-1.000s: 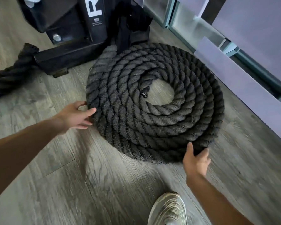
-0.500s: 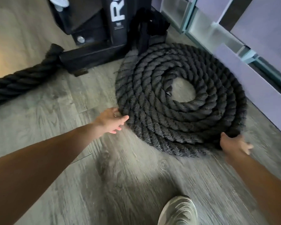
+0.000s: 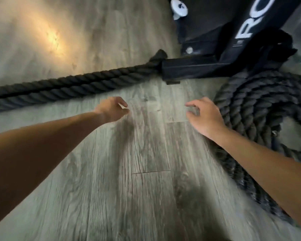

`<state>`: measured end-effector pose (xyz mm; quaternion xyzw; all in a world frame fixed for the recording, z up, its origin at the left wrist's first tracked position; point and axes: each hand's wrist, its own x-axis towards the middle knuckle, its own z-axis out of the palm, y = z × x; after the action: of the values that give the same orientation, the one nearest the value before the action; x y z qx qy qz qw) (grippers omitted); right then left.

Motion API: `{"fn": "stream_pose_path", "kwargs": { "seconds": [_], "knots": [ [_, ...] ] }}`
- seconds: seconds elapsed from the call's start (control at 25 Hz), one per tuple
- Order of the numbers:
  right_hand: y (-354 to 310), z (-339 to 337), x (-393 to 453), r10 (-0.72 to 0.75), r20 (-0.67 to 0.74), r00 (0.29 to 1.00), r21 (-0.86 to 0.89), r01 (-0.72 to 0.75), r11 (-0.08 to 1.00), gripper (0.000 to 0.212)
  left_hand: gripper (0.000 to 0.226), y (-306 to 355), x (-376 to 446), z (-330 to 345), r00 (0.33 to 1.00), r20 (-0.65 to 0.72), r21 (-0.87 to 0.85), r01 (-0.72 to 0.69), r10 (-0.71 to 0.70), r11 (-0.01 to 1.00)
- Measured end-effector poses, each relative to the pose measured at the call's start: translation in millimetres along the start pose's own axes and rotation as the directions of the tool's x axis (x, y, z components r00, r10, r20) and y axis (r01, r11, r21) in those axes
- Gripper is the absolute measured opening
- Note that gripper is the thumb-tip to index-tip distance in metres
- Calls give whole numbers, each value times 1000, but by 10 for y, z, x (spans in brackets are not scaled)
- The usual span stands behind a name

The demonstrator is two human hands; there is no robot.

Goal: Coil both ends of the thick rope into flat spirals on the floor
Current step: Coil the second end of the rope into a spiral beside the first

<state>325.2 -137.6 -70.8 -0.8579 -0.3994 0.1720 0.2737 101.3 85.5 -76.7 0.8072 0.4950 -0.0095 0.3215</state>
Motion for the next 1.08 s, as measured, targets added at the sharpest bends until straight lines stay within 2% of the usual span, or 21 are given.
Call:
{"fn": "stream_pose_path", "kwargs": {
  "seconds": [0.16,0.24,0.4,0.52,0.6,0.64,0.72,0.8,0.88,1.0,1.08],
  "knots": [
    [-489,464,566,-49,165,985,-61,60,996,29,48,-404,370,-400,995,-89,167,-34,50,985],
    [-683,640,792,-72,231,970,-78,92,993,38,62,-592,601,-578,993,-115,253,6,24,968],
    [-934,869,1126,-111,323,940,-125,159,979,53,90,-768,1027,-724,995,-42,377,95,-85,921],
    [-1064,956,1237,-107,334,936,-106,150,983,55,96,-802,1206,-675,987,11,469,135,-158,873],
    [-1075,1015,1184,-104,350,931,-95,146,985,57,92,-818,1137,-531,984,103,506,75,-147,859],
    [-1048,1031,1125,-79,358,930,-73,113,991,59,88,-826,1036,-425,986,139,524,7,-94,852],
    [-958,1045,965,45,368,929,41,-65,997,72,81,-820,729,-224,986,157,562,-133,53,816],
    [-887,1043,778,194,392,899,211,-293,933,88,85,-729,338,-42,963,222,540,-253,155,802],
    [-800,1004,564,325,388,862,293,-449,844,96,97,-519,-125,239,929,305,476,-341,211,811],
    [-544,800,174,451,278,848,173,-506,845,77,105,-69,-832,850,909,348,281,-334,228,900],
    [-306,587,-197,439,269,857,55,-468,882,73,86,173,-1264,1200,861,459,112,-302,221,947]
  ]
}}
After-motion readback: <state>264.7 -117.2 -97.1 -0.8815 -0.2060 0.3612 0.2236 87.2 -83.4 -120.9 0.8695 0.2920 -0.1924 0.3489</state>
